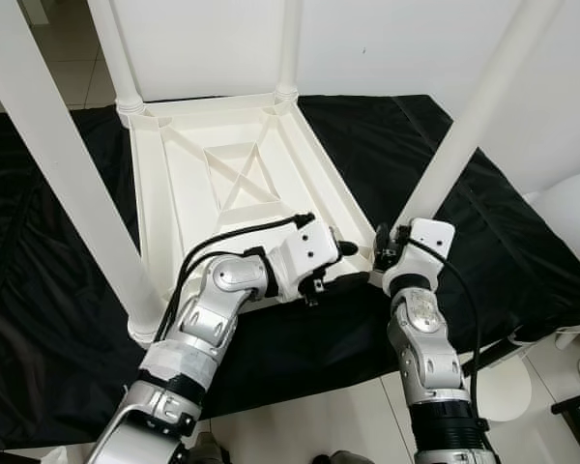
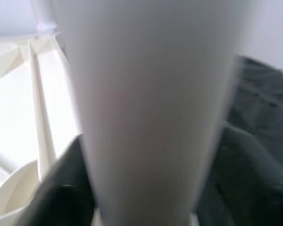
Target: Building children table
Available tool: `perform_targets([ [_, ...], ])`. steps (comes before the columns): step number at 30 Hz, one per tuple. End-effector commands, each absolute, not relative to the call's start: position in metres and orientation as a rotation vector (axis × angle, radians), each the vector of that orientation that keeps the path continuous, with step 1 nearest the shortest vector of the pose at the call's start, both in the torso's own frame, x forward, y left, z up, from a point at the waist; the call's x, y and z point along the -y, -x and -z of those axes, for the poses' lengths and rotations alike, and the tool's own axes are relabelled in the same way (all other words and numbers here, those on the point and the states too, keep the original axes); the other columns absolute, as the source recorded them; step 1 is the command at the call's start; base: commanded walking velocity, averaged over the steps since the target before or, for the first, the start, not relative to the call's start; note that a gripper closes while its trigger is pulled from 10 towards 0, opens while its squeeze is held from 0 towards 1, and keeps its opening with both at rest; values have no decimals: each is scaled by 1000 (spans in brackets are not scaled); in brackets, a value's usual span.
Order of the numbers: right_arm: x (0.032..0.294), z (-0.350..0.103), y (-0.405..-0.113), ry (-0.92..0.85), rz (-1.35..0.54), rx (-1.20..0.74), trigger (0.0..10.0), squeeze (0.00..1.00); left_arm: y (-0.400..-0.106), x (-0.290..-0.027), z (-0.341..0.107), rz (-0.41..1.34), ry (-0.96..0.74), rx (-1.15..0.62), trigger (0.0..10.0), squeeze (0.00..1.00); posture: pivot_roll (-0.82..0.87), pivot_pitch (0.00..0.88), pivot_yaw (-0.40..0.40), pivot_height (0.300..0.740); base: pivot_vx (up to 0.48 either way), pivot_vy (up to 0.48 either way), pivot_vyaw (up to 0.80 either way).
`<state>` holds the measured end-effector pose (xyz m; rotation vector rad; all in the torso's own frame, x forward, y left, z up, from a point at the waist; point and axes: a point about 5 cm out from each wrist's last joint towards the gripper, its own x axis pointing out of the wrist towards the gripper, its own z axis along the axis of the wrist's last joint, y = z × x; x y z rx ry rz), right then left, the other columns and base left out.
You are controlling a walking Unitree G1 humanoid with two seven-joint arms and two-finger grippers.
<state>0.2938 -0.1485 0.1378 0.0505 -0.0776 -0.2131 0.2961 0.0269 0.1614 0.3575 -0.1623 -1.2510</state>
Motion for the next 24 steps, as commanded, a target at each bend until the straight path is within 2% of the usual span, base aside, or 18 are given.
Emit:
perform_targets([
  [1,150,-137,-288,-57,210,82,10000,1000,-298,-26,-162,1180,-344,170,10000,0,0,7,-52,740,0,0,0],
  [3,153,-138,-286,-55,198,89,10000,1000,-298,-26,-162,1179,-345,169,10000,0,-1,8,-52,740,0,0,0],
  [6,163,-139,-281,-48,40,125,10000,1000,-298,-26,-162,1177,-347,167,10000,0,-6,13,-46,740,0,0,0],
  [7,163,-139,-281,-48,40,125,10000,1000,-298,-26,-162,1177,-347,167,10000,0,-6,13,-46,740,0,0,0],
  [8,176,-132,-278,-36,-38,101,10000,0,-299,-26,-162,1176,-347,168,10000,0,-10,14,-43,740,0,0,0],
  [15,199,-120,-276,40,-116,54,10000,0,-300,-24,-164,1176,-346,172,10000,0,-17,13,-37,740,0,0,0],
  [20,206,-117,-278,83,-153,38,10000,0,-301,-24,-164,1175,-346,174,10000,0,-15,11,-37,740,0,0,0],
  [24,209,-122,-292,143,-259,24,10000,0,-303,-24,-166,1171,-350,179,10000,0,-7,5,-37,740,0,0,0],
])
